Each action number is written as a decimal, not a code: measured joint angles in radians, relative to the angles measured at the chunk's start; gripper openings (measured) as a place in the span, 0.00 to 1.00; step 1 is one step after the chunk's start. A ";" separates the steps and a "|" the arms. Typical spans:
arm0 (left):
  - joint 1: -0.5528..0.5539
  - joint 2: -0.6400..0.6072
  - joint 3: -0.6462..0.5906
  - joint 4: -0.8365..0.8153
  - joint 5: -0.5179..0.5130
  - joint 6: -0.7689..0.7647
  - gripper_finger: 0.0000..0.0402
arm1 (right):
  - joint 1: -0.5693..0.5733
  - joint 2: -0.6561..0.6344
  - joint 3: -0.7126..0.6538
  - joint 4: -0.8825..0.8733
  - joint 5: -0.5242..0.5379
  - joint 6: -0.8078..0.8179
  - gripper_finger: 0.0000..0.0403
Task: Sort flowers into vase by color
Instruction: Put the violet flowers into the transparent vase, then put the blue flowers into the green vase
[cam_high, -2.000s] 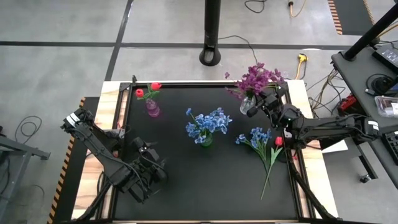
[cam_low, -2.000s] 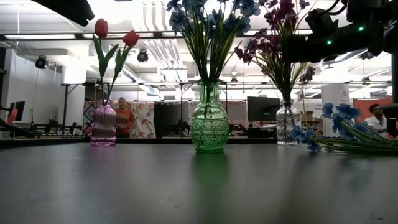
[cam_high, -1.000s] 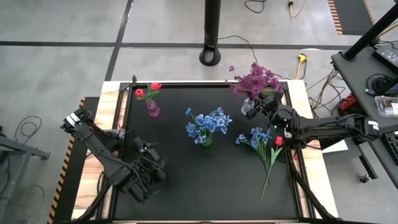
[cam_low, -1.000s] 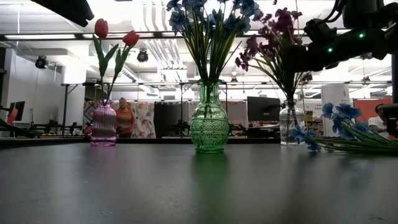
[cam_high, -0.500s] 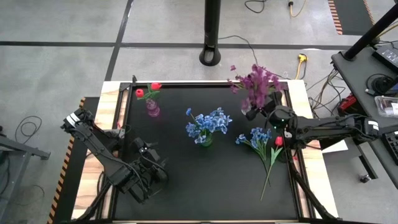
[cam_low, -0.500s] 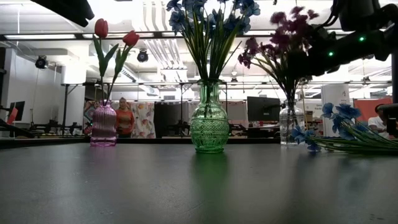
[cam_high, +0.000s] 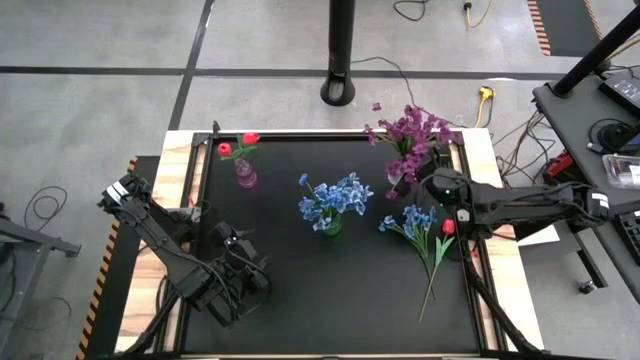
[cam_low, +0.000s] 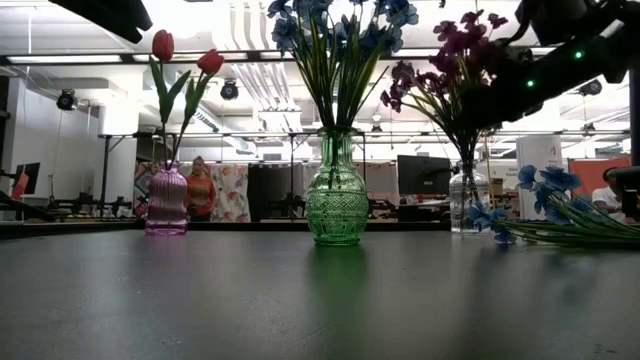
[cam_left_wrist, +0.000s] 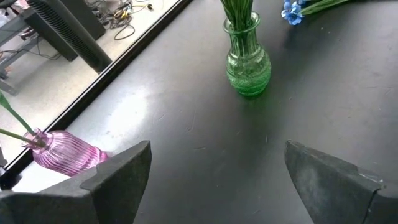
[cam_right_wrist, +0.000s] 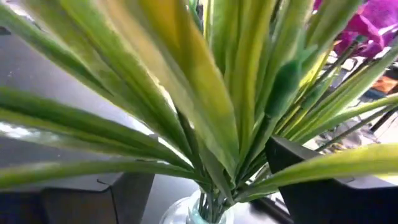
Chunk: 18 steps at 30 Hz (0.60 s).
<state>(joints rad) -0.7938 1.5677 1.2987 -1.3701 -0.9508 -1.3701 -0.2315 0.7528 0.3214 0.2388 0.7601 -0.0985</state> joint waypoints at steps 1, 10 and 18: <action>0.000 0.000 0.000 0.000 0.000 0.000 0.87 | 0.001 0.000 0.014 -0.035 0.000 0.010 0.73; 0.000 0.000 0.000 0.008 0.000 -0.001 0.87 | 0.001 0.000 0.160 -0.441 -0.003 0.210 0.78; 0.000 0.000 0.000 0.009 0.000 -0.001 0.87 | 0.001 0.000 0.257 -0.767 -0.035 0.404 0.80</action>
<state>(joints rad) -0.7939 1.5677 1.2987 -1.3609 -0.9508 -1.3708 -0.2310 0.7528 0.5785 -0.5287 0.7254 0.3058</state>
